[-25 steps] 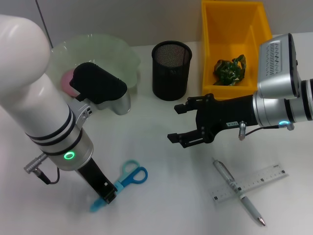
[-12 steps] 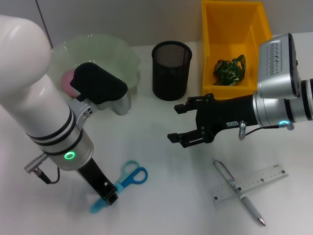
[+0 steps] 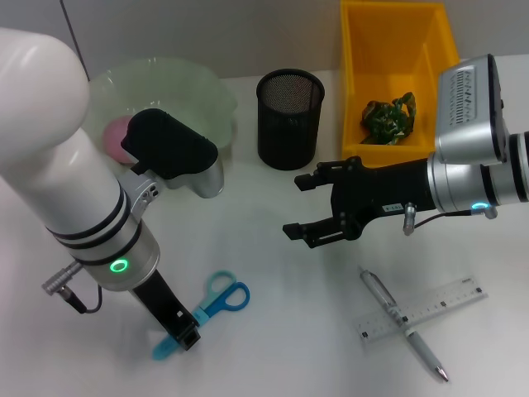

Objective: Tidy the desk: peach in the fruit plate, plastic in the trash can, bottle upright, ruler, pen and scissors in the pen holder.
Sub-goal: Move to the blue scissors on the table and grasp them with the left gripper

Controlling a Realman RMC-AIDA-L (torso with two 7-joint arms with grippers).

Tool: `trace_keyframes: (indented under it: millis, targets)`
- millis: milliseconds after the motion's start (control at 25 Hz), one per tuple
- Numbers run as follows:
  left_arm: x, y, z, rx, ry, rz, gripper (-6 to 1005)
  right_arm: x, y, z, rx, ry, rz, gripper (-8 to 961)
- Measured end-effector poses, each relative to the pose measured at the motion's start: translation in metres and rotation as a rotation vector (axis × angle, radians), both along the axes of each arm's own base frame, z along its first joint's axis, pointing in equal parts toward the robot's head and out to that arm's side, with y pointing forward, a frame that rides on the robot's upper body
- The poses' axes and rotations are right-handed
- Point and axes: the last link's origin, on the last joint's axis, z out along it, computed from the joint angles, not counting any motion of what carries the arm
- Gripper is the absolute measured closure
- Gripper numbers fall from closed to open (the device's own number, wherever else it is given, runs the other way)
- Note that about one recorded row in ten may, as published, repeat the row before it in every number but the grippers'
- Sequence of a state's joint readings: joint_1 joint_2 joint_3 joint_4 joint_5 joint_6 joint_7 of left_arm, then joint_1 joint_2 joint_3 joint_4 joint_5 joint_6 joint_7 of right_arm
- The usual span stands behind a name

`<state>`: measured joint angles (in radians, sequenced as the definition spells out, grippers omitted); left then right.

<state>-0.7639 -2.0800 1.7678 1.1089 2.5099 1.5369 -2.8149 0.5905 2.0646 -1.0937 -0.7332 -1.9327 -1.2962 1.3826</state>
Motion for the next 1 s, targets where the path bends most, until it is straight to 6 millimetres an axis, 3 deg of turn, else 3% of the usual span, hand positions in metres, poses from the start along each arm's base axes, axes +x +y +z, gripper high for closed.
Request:
trace_keyframes:
  millis: [1000]
  targets:
    - [-0.0032, -0.0005, -0.0016, -0.003, 0.016, -0.004, 651, 0.0003, -0.0003, -0.0004, -0.002, 0.0, -0.002, 137]
